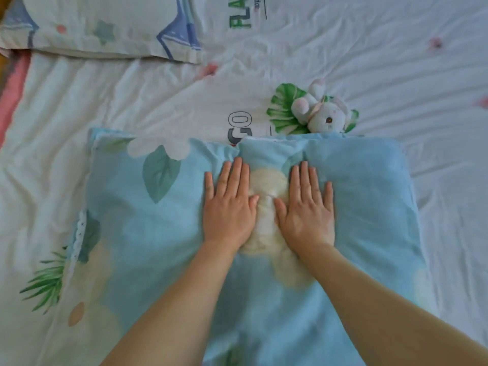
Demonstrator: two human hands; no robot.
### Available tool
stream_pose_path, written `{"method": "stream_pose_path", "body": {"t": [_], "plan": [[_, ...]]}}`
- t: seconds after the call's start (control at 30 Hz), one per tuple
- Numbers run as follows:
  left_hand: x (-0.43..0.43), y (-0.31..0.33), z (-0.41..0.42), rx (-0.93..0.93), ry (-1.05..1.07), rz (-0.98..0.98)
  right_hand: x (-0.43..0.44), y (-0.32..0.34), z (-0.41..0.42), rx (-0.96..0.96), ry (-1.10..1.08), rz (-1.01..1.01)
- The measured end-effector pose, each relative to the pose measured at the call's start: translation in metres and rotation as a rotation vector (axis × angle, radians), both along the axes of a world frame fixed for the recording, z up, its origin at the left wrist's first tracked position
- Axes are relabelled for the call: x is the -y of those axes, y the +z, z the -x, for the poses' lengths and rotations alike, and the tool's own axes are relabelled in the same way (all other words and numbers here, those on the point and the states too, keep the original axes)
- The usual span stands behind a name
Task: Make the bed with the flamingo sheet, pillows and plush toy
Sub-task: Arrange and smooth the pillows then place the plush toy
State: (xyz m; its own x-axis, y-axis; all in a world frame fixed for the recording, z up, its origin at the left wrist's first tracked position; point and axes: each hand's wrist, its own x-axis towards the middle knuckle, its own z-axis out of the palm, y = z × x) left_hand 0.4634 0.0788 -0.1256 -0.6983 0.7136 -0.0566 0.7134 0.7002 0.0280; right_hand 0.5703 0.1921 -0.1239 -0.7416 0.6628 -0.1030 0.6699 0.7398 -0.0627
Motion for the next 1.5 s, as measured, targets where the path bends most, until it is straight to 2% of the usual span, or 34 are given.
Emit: {"method": "stream_pose_path", "body": {"t": [0.3,0.4,0.5,0.6,0.77,0.9,0.97,1.07,1.13,1.23,1.5], "plan": [[-0.002,0.015,0.003,0.001,-0.005,0.003,-0.003,0.017,0.003,-0.012,0.012,0.049],[-0.001,0.03,0.002,0.023,-0.028,-0.03,-0.005,0.037,-0.001,-0.081,-0.028,0.2],[0.01,0.053,-0.005,-0.009,-0.109,-0.068,0.008,0.061,-0.012,-0.245,-0.078,0.309],[0.026,0.08,-0.022,-0.051,-0.128,-0.122,0.03,0.08,-0.029,-0.362,-0.056,0.3],[0.046,0.117,-0.051,-0.011,-0.139,-0.167,0.056,0.106,-0.042,-0.447,-0.043,0.262],[0.056,0.125,-0.067,-0.056,-0.118,-0.258,0.07,0.127,-0.052,-0.565,-0.039,0.119],[0.063,0.107,-0.077,-0.037,-0.125,-0.268,0.079,0.106,-0.069,-0.506,-0.025,0.091],[0.083,0.048,-0.1,0.005,-0.129,-0.047,0.099,0.042,-0.104,-0.142,0.002,0.13],[0.094,0.017,-0.107,0.045,-0.127,0.063,0.104,0.01,-0.118,-0.009,0.029,0.138],[0.091,0.015,-0.106,0.033,-0.134,0.079,0.1,0.009,-0.114,0.016,0.045,0.084],[0.093,0.022,-0.106,0.032,-0.134,0.054,0.098,0.024,-0.117,-0.021,0.035,0.119]]}}
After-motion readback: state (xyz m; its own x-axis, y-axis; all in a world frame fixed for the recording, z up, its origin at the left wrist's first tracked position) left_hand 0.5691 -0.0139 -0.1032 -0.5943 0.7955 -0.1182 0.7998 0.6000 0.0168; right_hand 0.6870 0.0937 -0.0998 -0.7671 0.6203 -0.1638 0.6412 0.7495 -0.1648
